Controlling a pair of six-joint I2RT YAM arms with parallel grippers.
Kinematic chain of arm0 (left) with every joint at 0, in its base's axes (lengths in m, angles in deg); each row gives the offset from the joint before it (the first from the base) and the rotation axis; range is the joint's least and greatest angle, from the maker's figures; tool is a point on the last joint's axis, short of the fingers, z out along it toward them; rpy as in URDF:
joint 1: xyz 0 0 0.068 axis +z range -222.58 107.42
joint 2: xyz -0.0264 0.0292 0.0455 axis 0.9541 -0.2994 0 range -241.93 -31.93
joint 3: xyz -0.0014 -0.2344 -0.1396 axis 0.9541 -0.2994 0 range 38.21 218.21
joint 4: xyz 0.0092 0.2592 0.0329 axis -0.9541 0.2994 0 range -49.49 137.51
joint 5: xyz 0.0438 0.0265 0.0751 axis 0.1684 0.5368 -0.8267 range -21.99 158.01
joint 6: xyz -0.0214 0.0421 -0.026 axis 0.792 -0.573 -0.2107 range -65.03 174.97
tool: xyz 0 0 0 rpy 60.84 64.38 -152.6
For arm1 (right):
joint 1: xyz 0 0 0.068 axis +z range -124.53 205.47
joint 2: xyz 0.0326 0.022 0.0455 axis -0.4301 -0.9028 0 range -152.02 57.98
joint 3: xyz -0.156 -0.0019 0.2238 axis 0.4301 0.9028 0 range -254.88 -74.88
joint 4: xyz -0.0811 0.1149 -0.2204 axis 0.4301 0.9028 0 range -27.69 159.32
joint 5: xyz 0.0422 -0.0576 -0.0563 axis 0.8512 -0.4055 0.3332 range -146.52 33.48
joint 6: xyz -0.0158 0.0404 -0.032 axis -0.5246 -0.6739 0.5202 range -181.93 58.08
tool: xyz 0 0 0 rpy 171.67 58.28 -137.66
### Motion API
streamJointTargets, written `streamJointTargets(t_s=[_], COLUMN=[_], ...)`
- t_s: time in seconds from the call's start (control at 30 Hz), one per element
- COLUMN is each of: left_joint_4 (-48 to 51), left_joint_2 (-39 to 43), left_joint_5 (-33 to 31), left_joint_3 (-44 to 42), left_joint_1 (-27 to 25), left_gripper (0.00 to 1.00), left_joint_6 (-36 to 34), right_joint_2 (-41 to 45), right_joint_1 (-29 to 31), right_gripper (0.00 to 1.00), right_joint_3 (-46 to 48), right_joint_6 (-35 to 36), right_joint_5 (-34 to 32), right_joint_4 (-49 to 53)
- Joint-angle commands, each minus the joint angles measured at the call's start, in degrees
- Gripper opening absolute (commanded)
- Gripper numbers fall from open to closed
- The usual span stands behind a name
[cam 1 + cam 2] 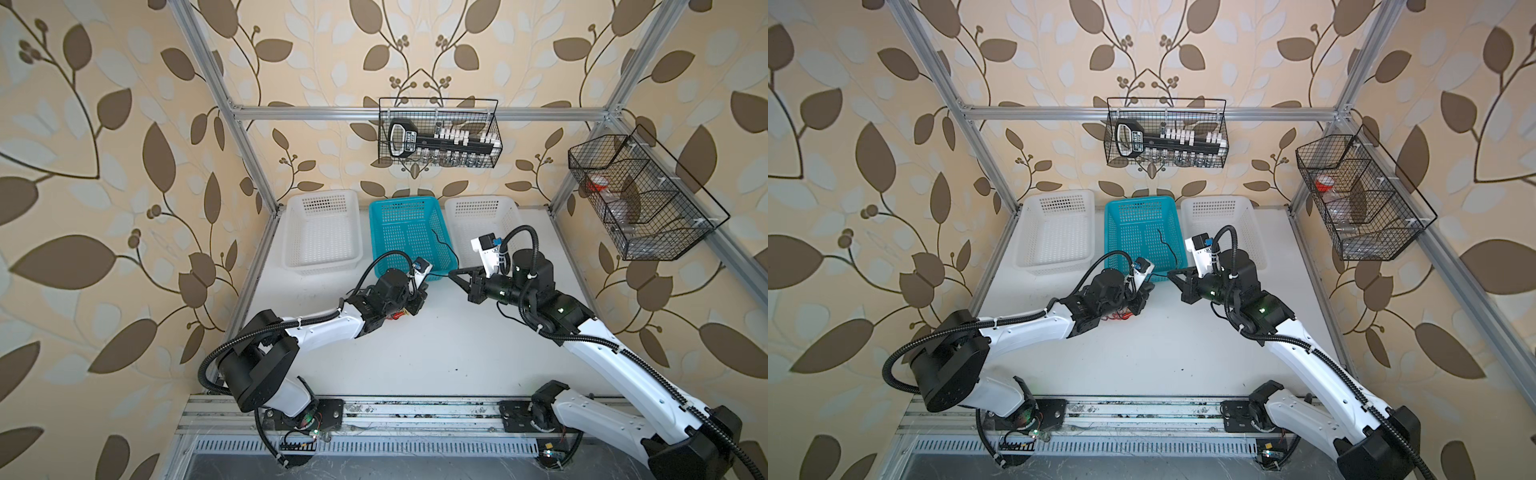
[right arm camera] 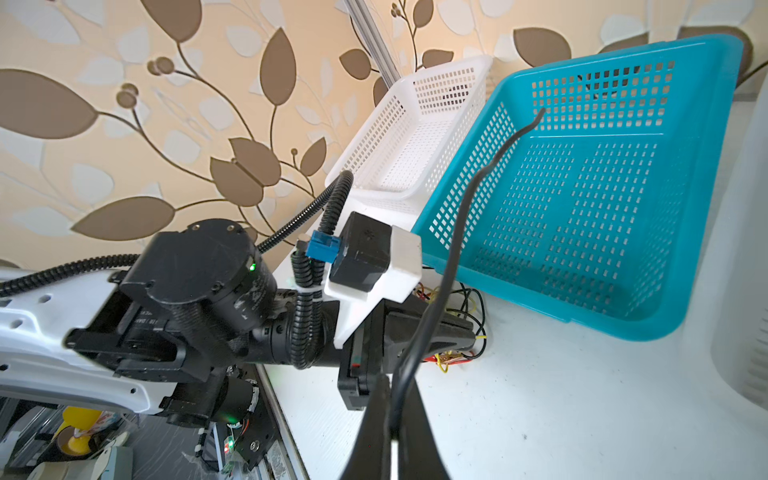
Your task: Untangle the cables
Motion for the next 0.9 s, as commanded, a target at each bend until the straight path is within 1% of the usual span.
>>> streamJointTargets(t_s=[0.0,0.1,0.13,0.2,0.27,0.33,0.43,0.53,0.57,0.63,0.73,0.77,0.87], left_joint_4=[-0.4,1.6,2.2,3.2,5.2,7.9,13.6,17.7,18.9,21.4,24.4,24.8,25.0], left_joint_2=[2.2,4.7,5.0,5.6,5.8,5.5,4.5,4.1,3.9,3.4,3.1,1.1,0.6], left_joint_5=[3.8,5.3,5.6,5.9,6.1,6.2,5.8,5.6,5.4,5.4,6.2,6.7,7.2], left_joint_3=[1.9,2.1,2.2,2.5,3.8,5.7,9.5,12.5,13.4,15.3,17.7,18.2,18.9], left_joint_1=[-0.6,-0.6,-0.5,-0.5,-0.5,-0.5,-0.5,-0.5,-0.5,-0.5,-0.5,-0.5,-0.5], left_gripper=[0.00,0.00,0.00,0.00,0.00,0.00,0.00,0.00,0.00,0.00,0.00,0.00,0.00], left_joint_6=[1.0,1.6,2.3,4.1,6.5,8.8,11.4,12.7,12.9,13.3,13.7,13.9,14.7], right_joint_2=[-0.3,-0.4,-0.3,0.1,1.2,2.9,6.4,9.7,10.4,10.1,6.3,4.6,-0.4], right_joint_1=[0.7,1.1,1.1,1.1,1.3,1.8,3.3,6.3,7.7,9.4,10.7,11.2,12.3], right_gripper=[0.00,0.00,0.02,0.12,0.24,0.32,0.41,0.49,0.51,0.53,0.53,0.52,0.49], right_joint_3=[-1.6,-1.2,-0.9,-0.3,0.6,2.1,5.0,9.0,10.6,13.4,17.0,17.7,19.0], right_joint_6=[-0.8,-1.2,-1.3,-1.6,-0.8,0.5,2.3,5.3,5.7,5.4,3.0,2.6,2.6], right_joint_5=[-3.6,-6.5,-7.4,-9.2,-11.3,-12.9,-15.0,-17.0,-18.4,-18.9,-19.5,-20.0,-20.7], right_joint_4=[-0.4,-0.1,-0.2,0.3,1.3,2.5,3.6,2.5,1.5,-2.1,-9.1,-11.8,-20.8])
